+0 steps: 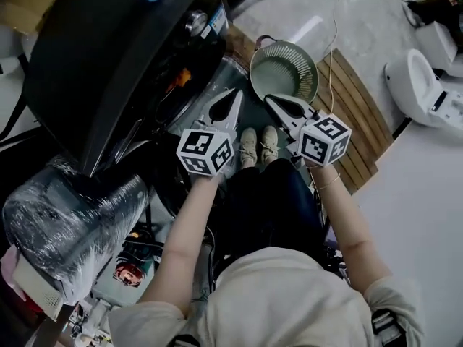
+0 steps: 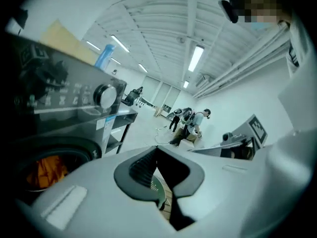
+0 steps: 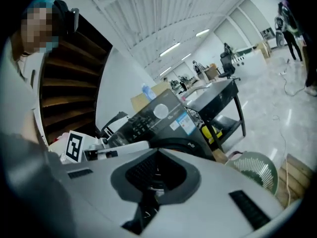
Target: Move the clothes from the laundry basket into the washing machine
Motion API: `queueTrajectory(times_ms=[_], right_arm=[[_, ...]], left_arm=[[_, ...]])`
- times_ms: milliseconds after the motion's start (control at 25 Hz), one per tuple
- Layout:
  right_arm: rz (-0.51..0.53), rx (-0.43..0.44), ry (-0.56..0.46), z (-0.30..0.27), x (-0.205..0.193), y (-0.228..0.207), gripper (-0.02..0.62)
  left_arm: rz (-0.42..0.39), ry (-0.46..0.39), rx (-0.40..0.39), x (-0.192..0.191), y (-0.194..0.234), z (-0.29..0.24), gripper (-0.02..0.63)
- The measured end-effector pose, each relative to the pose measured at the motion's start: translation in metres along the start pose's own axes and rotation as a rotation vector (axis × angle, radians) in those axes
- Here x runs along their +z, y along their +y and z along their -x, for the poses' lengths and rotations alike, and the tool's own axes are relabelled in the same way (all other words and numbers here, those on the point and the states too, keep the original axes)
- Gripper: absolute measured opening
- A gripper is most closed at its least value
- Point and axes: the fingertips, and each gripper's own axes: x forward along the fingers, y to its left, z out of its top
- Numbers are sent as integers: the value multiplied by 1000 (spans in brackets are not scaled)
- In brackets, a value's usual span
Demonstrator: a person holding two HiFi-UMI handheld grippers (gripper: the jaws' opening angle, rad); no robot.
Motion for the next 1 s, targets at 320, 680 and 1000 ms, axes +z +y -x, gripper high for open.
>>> queueTrajectory(times_ms=[320,680,1000], right_arm=[[285,-15,62,55,46,76,9],[311,-60,-81,84,87,105,9],[320,-79,-98,90,80,109,9]], left_arm=[[-47,-23,7,57,-67,39,11],[-121,-27,-7,76,-110,51,10],[-129,-30,-2,75,-117,56,9]])
